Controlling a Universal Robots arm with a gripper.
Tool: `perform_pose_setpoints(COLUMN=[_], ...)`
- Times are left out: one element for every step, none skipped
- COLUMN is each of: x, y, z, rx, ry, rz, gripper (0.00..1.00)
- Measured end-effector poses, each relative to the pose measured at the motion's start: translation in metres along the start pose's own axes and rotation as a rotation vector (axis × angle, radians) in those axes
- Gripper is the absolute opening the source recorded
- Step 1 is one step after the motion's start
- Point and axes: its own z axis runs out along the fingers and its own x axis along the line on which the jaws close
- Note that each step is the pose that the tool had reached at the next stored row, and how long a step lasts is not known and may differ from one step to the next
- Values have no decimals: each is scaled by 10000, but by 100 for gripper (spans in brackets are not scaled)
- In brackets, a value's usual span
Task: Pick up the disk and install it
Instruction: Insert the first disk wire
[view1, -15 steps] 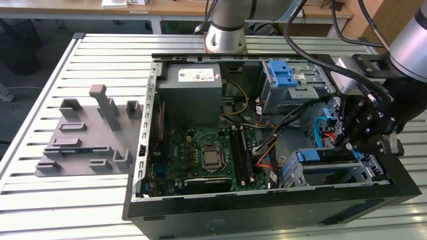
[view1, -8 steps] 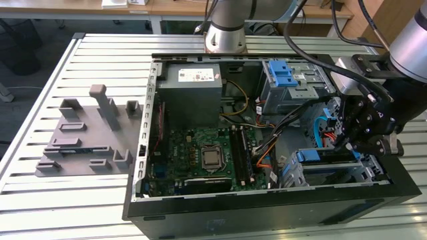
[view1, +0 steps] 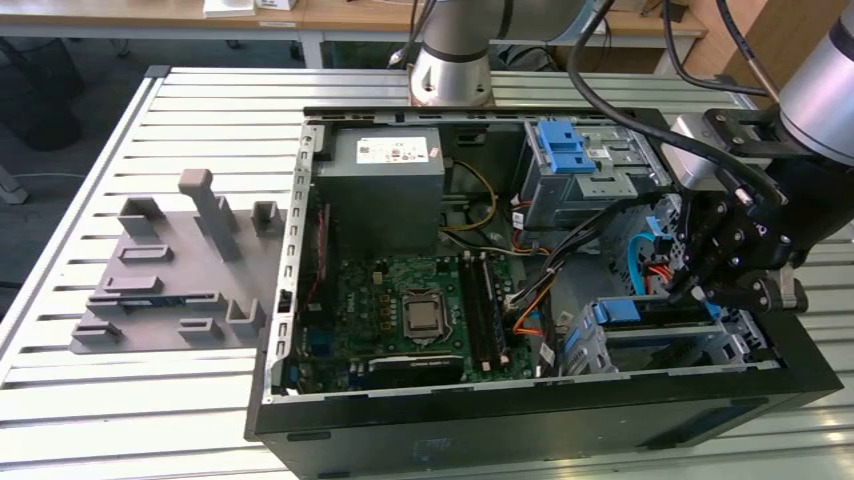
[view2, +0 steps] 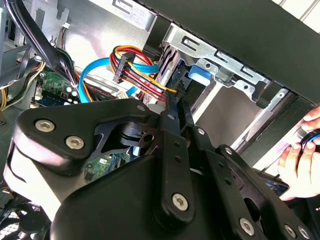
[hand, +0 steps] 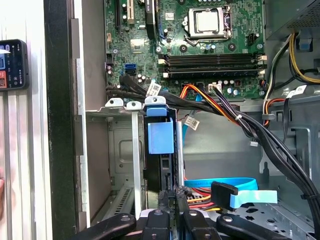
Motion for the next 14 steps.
perform_pose_setpoints(x=[0,0,0,0,0,0,0,0,0,1,1,1,1,2], y=[0,0,0,0,0,0,0,0,0,-1,-1,-1,-2,-2], z=[-1,-4,-7,-9,-9,-9,-9,-8,-6,-4,-2,-1,1,2], rx=[0,0,0,0,0,0,0,0,0,0,0,0,0,0], ry=[1,2,3,3,1,0,3,4,4,2,3,3,3,3], rz=[0,0,0,0,0,0,0,0,0,0,0,0,0,0], gripper=[17,17,17,17,17,17,17,17,17,17,17,17,17,17])
